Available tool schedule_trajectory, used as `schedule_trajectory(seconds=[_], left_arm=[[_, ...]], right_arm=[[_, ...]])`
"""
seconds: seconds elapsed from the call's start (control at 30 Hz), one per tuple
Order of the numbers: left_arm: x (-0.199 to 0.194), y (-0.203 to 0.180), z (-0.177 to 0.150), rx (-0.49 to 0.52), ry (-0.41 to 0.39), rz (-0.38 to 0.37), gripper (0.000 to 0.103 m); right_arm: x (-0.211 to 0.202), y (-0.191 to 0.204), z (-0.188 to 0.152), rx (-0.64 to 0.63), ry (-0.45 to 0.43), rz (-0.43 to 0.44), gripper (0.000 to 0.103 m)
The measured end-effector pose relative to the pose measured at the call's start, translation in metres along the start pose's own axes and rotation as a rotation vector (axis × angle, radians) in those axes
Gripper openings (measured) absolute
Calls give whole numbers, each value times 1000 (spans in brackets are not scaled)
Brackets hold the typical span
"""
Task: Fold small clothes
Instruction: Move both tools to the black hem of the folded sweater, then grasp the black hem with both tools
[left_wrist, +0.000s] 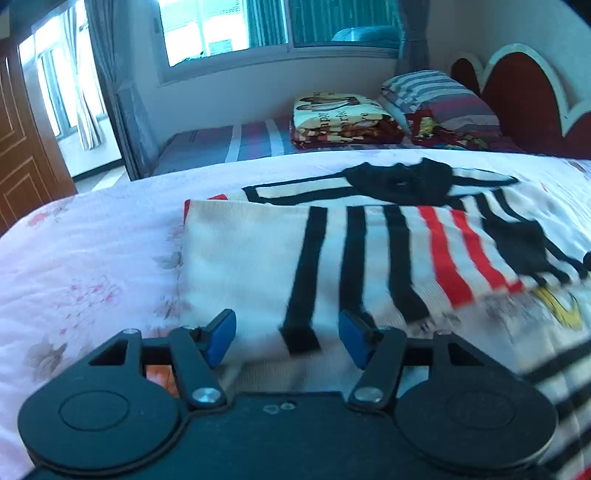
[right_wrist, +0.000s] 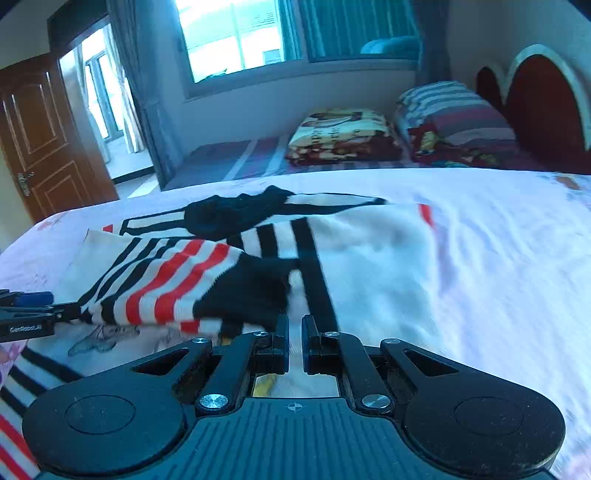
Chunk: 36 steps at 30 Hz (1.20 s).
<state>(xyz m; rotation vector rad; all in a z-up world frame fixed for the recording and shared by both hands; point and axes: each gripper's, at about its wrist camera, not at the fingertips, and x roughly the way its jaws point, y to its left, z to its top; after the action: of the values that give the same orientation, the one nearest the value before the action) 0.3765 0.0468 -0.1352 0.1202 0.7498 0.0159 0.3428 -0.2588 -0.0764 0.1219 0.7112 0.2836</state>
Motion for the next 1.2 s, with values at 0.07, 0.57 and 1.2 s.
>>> schedule_trajectory(seconds=[0.07, 0.57, 1.2], left_arm=[[-12, 2, -9, -6, 9, -16, 57], [-120, 28, -102, -27, 43, -56, 58], [-172, 86, -204, -547, 187, -488, 39]], right_arm=[[-16, 1, -5, 5, -3, -5, 6], [-137, 17, -76, 40, -26, -74, 6], [-218, -56, -185, 451, 102, 101, 54]])
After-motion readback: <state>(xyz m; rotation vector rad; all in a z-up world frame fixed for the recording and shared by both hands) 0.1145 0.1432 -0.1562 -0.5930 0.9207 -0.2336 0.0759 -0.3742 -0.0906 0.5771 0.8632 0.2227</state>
